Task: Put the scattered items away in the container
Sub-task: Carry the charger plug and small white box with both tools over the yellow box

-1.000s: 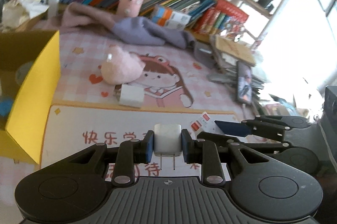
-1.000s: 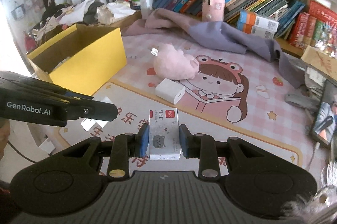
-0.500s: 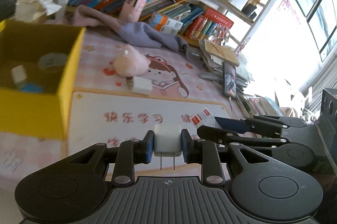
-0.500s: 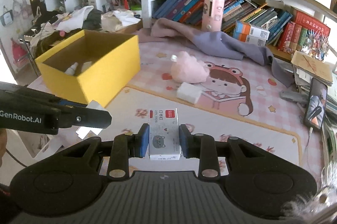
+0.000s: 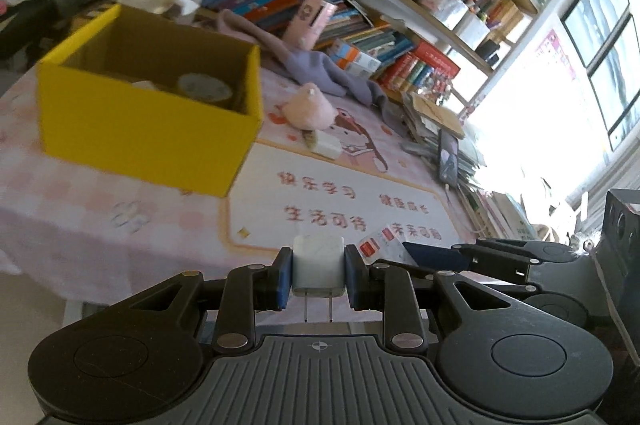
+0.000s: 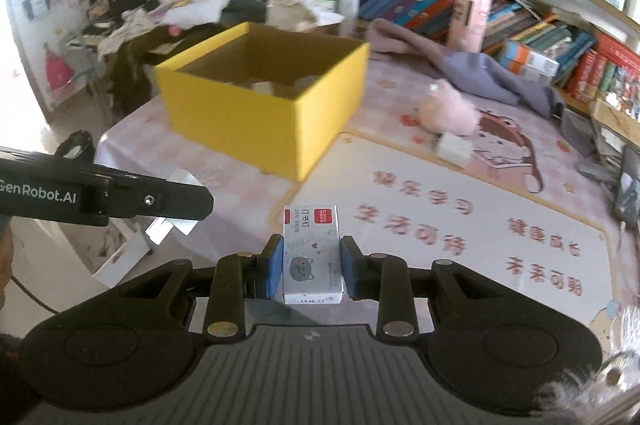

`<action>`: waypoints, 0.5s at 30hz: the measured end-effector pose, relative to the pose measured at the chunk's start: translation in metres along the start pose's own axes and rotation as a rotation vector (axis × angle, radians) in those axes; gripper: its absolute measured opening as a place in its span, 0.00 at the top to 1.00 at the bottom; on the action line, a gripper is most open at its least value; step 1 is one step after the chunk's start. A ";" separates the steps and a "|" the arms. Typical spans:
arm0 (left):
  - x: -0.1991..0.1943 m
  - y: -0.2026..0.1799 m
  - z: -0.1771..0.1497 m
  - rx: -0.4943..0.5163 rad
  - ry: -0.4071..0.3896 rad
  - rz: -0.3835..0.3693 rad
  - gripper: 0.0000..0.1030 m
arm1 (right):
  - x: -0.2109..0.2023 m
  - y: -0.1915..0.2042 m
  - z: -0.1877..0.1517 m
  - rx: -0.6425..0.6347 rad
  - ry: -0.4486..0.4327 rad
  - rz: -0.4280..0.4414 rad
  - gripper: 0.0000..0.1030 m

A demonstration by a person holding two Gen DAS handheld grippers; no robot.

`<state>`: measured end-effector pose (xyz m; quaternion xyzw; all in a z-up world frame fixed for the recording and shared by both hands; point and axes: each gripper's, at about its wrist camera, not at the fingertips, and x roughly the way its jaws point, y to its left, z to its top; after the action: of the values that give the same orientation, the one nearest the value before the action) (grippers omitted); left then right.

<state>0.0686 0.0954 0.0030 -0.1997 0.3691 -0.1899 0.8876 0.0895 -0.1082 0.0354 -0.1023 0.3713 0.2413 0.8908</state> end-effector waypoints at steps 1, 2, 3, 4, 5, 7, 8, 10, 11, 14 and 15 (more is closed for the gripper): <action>-0.005 0.004 -0.002 -0.006 0.000 0.002 0.76 | -0.001 0.007 0.000 -0.006 0.000 0.005 0.73; -0.009 0.007 -0.004 -0.013 -0.001 0.004 0.76 | -0.002 0.014 0.000 -0.013 -0.001 0.010 0.73; -0.013 0.010 -0.006 -0.018 -0.004 0.006 0.76 | -0.002 0.021 0.001 -0.019 -0.002 0.016 0.73; -0.017 0.014 -0.008 -0.026 -0.009 0.008 0.76 | -0.002 0.026 0.001 -0.025 -0.002 0.020 0.73; -0.022 0.017 -0.009 -0.035 -0.017 0.011 0.76 | -0.002 0.032 0.001 -0.033 -0.002 0.026 0.73; -0.030 0.024 -0.011 -0.048 -0.031 0.018 0.76 | -0.002 0.043 0.003 -0.053 -0.006 0.034 0.73; -0.033 0.027 -0.012 -0.055 -0.037 0.023 0.76 | -0.002 0.049 0.004 -0.064 -0.009 0.037 0.73; -0.041 0.032 -0.014 -0.062 -0.046 0.030 0.76 | -0.002 0.058 0.006 -0.081 -0.016 0.044 0.73; -0.044 0.034 -0.015 -0.064 -0.050 0.033 0.76 | -0.002 0.063 0.007 -0.088 -0.019 0.049 0.73; -0.052 0.041 -0.016 -0.068 -0.063 0.041 0.76 | -0.002 0.072 0.009 -0.102 -0.023 0.059 0.73; -0.055 0.043 -0.017 -0.069 -0.067 0.044 0.76 | -0.001 0.075 0.010 -0.105 -0.024 0.063 0.73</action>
<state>0.0283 0.1550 0.0028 -0.2285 0.3497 -0.1507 0.8960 0.0569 -0.0398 0.0430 -0.1342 0.3502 0.2898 0.8805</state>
